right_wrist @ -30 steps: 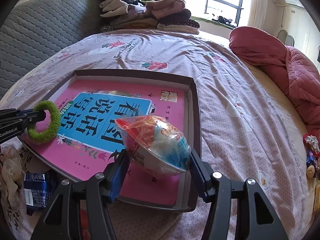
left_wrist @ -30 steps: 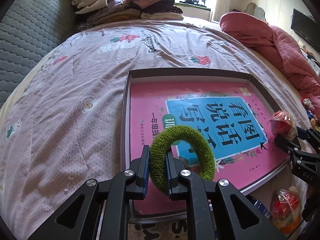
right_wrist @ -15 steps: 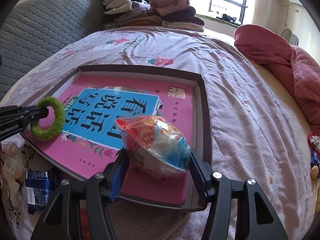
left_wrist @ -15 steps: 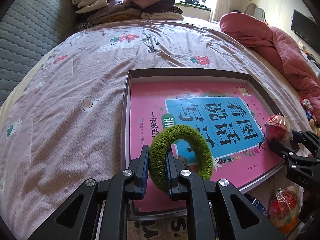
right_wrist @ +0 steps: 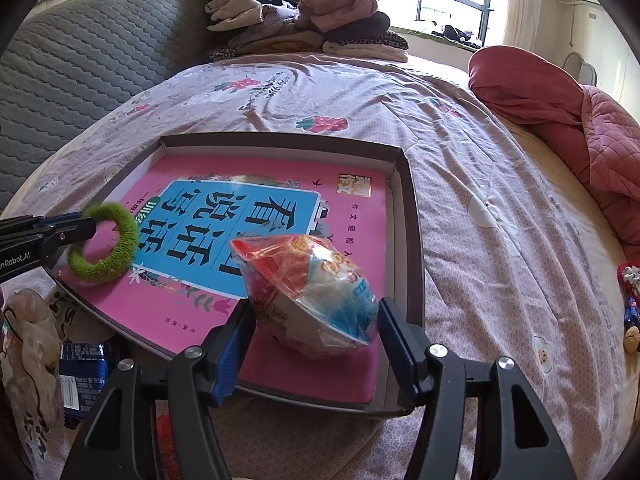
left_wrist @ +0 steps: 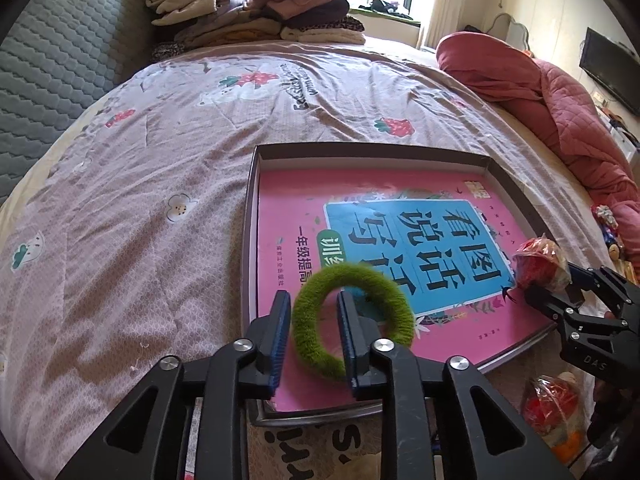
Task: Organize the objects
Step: 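Lower the ring into the tray and open the left gripper while the right releases the bowl there, then withdraw both grippers from the tray back toward the remaining items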
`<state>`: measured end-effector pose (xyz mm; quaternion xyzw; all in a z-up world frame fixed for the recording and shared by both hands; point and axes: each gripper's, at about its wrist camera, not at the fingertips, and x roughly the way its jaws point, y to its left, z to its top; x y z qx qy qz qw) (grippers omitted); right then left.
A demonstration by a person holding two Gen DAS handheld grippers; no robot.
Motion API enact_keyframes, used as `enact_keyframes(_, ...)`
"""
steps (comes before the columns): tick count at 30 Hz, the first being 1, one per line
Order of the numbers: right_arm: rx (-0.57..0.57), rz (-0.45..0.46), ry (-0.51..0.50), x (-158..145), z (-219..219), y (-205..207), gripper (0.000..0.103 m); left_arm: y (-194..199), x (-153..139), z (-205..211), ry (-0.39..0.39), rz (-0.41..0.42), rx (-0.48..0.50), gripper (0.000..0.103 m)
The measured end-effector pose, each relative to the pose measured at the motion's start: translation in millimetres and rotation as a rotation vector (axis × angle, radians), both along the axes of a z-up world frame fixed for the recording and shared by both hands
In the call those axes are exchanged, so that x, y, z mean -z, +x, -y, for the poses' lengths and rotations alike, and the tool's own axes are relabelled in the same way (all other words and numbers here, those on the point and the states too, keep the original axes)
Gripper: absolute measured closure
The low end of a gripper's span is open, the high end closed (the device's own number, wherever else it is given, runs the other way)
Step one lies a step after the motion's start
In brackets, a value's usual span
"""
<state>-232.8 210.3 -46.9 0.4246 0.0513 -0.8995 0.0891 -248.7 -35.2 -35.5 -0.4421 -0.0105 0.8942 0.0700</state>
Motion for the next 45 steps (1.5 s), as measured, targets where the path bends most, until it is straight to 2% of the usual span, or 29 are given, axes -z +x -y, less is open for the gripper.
enact_keyframes(2,0.001,-0.006,0.002,-2,0,1,0.038,1,-2,0,-0.002,-0.006,0.000,0.073)
enact_keyframes(4,0.003,-0.010,0.005,-3,0,1,0.037,2,-3,0,0.001,-0.007,0.001,0.062)
enact_keyframes(14,-0.006,-0.055,0.008,-13,1,7,0.034,7,-11,2,0.003,-0.028,-0.008,0.056)
enact_keyframes(16,-0.008,-0.065,0.010,-16,2,8,0.034,8,-12,2,0.006,-0.032,-0.005,0.047)
enact_keyframes(26,-0.009,-0.133,-0.009,-36,-2,16,0.034,24,-35,4,0.034,-0.092,-0.027,0.037)
enact_keyframes(30,-0.016,-0.155,-0.023,-44,-2,20,0.034,34,-46,2,0.044,-0.121,-0.015,0.028)
enact_keyframes(39,-0.048,-0.217,-0.033,-64,4,33,0.033,60,-69,-8,0.044,-0.190,0.022,0.026)
enact_keyframes(45,-0.070,-0.258,-0.050,-80,8,46,0.032,76,-79,-7,0.026,-0.228,0.006,0.026)
